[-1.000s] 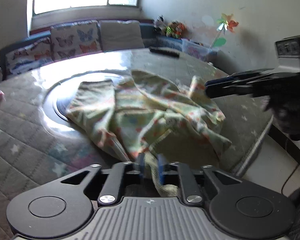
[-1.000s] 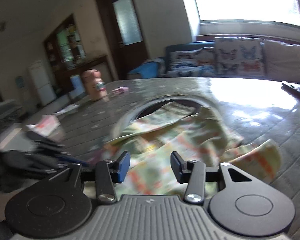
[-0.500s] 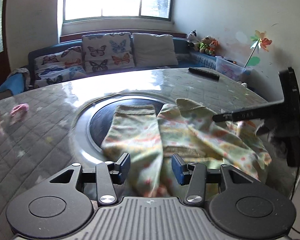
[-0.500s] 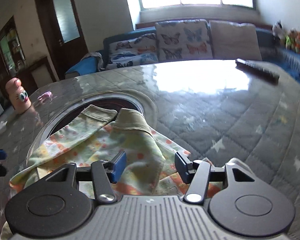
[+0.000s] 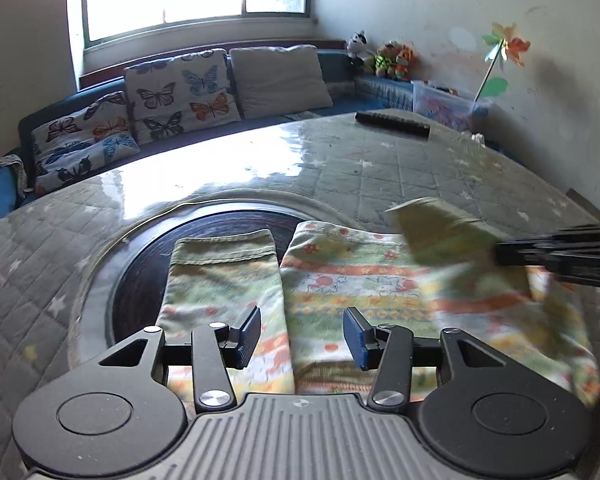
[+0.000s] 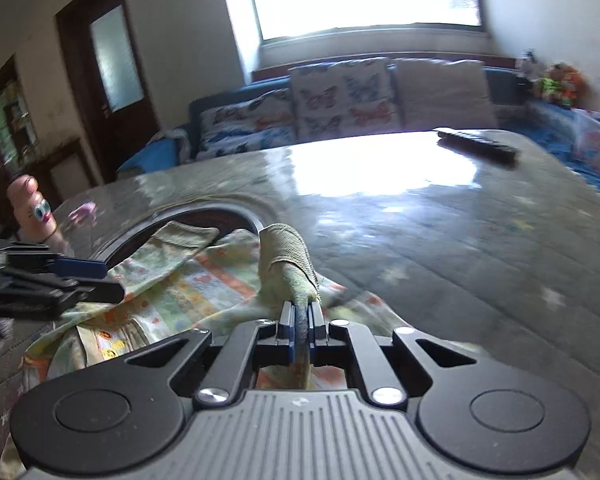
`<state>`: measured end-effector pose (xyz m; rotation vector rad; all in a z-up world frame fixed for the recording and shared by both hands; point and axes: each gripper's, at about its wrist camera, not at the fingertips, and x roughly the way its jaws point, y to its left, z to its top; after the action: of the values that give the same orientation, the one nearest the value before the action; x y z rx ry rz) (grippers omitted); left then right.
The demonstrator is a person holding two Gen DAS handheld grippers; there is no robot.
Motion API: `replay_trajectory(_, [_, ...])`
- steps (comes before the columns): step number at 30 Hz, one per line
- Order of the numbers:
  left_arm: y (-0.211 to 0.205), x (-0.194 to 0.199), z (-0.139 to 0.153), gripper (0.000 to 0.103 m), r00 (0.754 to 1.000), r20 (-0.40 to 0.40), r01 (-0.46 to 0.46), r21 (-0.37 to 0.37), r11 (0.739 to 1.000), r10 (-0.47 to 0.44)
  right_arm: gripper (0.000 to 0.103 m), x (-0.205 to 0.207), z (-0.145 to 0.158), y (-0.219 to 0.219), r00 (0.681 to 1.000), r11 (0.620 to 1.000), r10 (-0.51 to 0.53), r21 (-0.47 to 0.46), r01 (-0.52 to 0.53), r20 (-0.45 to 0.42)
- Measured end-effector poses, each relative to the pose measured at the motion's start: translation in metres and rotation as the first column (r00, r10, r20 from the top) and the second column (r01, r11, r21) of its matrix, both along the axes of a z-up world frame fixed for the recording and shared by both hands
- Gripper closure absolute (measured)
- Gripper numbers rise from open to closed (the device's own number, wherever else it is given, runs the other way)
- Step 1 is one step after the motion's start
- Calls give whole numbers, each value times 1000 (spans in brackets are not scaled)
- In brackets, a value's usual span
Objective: Fold clothes
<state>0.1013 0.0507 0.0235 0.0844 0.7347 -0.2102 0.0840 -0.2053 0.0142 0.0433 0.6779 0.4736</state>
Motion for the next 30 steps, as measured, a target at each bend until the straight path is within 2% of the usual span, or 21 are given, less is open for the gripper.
replay_trajectory(2, [-1,10,-7,54,1000,-15,-11,18,1000,11,97,-11,-2,-16,999,1000,-28,11,28,-27])
replay_trajectory(5, [3,20,-19,54,998,-51,-23,26,999,24,84,-28,-6,-40,995,997,-68,26,70,-68])
replay_trajectory(7, [6,25,-27,54,996,-79,-30,26,999,32,63,-36,-9,-47,993,997,-66,36,70,-94])
replay_trajectory(10, [9,27,-34,56,995,-94,-28,30,999,31,58,-47,-17,-46,991,998,-53,14,55,-122])
replay_trajectory(12, [9,24,-33,69,997,-80,-17,34,999,20,54,-51,-22,-42,990,999,-52,1,53,-130])
replay_trajectory(15, [11,21,-32,88,998,-63,-19,48,999,22,42,-57,-25,-22,997,997,-28,-80,22,-76])
replay_trajectory(20, [9,14,-35,94,999,-15,-33,92,995,35,37,-51,-33,10,999,985,30,-172,-28,13])
replay_trajectory(23, [8,11,-37,95,998,17,-55,139,989,53,37,-31,-35,24,998,984,58,-168,-52,36])
replay_trajectory(30, [27,20,-41,96,986,51,-166,166,972,160,37,26,-39,63,989,979,137,-163,-125,62])
